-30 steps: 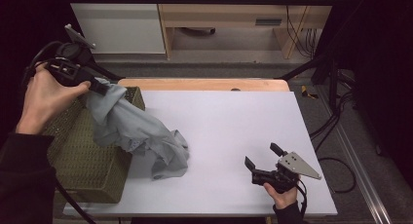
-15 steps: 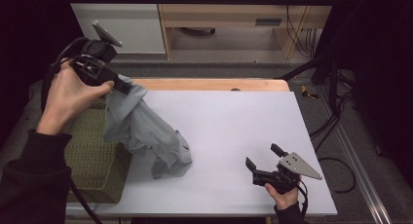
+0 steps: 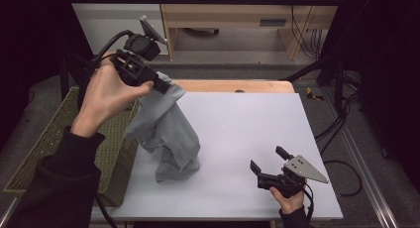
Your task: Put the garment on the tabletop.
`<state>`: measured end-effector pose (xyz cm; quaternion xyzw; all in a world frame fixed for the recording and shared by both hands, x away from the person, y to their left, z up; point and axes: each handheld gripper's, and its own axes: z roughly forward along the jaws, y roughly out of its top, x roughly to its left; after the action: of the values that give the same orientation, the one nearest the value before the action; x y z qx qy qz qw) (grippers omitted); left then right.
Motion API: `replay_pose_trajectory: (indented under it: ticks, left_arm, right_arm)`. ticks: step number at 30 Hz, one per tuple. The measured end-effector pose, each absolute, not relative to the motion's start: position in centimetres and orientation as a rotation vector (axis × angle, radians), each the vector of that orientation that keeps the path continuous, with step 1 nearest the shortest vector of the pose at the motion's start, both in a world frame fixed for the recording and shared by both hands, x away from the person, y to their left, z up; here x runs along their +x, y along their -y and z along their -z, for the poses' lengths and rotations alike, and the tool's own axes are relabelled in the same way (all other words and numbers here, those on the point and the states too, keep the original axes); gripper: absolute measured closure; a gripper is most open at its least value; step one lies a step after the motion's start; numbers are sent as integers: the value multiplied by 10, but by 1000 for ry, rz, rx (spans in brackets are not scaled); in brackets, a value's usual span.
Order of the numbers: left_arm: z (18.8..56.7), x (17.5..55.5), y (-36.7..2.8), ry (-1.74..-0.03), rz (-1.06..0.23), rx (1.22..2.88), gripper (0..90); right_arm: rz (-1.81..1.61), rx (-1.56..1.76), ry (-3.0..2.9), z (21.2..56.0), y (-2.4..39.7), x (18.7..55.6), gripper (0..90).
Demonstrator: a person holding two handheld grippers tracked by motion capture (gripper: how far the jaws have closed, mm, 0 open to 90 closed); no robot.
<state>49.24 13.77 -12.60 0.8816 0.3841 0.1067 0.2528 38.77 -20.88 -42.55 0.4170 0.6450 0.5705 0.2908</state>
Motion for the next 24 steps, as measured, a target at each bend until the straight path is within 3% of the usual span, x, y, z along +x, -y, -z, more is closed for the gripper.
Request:
replay_pose_trajectory:
  ticks: [14,24]
  left_arm:
    - [116,490,-86,-917,-312,2416,848]
    - [144,500,-60,-865,-288,2426,848]
  right_arm:
    - [-1547,1119,-1715,422,210,385,10]
    - [-1536,1111,-1709,422,211,385,10]
